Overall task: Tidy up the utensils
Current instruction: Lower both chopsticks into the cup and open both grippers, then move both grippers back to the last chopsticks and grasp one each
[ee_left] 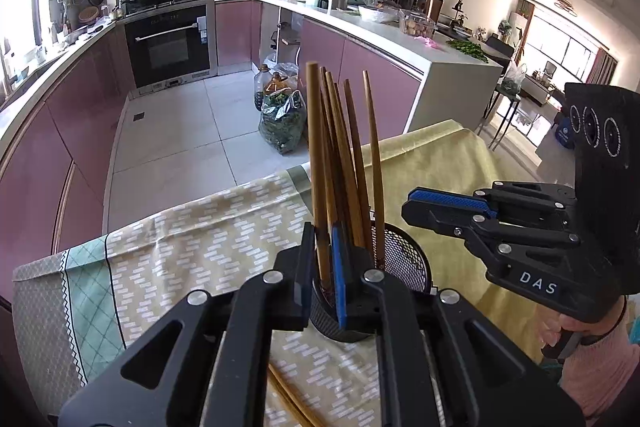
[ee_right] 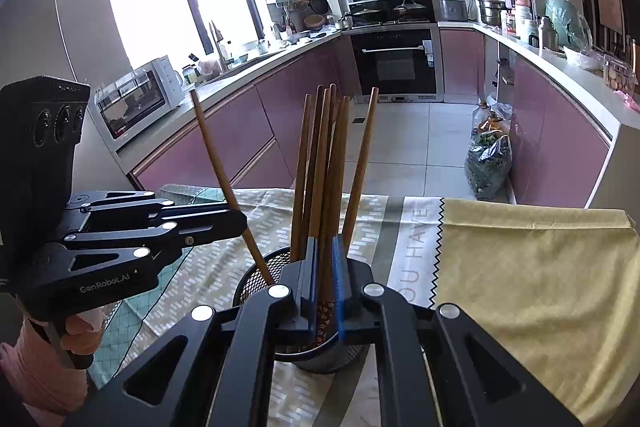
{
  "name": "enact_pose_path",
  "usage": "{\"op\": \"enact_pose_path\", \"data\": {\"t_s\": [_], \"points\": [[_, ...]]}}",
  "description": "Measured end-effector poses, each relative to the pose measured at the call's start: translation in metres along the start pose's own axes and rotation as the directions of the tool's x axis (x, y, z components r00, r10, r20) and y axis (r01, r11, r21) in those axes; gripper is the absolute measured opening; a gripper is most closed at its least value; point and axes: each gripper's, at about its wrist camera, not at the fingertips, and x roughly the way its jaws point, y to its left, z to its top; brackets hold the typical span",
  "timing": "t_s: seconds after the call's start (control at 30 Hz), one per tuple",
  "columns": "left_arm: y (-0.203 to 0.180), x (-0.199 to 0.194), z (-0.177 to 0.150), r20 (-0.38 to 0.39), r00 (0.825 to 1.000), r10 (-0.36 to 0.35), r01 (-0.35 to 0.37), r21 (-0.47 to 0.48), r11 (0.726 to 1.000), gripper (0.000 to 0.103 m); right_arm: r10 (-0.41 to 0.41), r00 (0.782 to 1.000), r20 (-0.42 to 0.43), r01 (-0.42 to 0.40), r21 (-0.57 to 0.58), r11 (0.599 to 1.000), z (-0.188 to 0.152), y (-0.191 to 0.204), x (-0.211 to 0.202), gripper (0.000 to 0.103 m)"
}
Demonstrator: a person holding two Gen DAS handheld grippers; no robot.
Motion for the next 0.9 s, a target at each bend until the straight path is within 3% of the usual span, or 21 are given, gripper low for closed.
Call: {"op": "enact_pose_path", "data": {"t_s": [0.3,0.37,0.5,0.57,0.63,0.9], "points": [[0.008,-0.016,-0.019,0.056,0.998,0.011,-0.008,-0.055,0.998,0.012,0.033,0.999,0.032,-0.033,-0.015,0.999,-0.008,0.009,-0.017,0.010],[0.011,-0.027,-0.025,0.083,0.996,0.018,-0.012,-0.066,0.998,0.015,0.050,0.998,0.038,-0.049,-0.023,0.999,-0.012,0.014,-0.022,0.018],[0.013,-0.050,-0.043,0.127,0.991,0.033,-0.023,-0.079,0.997,0.021,0.098,0.995,0.034,-0.096,-0.059,0.994,-0.023,0.032,-0.029,0.020],[0.013,-0.059,-0.055,0.145,0.989,0.042,-0.032,-0.075,0.997,0.025,0.121,0.992,0.026,-0.119,-0.079,0.990,-0.030,0.043,-0.030,0.028],[0.017,-0.066,-0.068,0.152,0.987,0.053,-0.039,-0.094,0.995,0.032,0.150,0.989,-0.001,-0.150,-0.100,0.984,-0.040,0.055,-0.027,0.030],[0.034,-0.065,-0.126,0.088,0.992,0.094,-0.080,-0.148,0.986,0.042,0.199,0.968,-0.155,-0.213,-0.077,0.974,-0.089,0.081,0.011,0.033]]}}
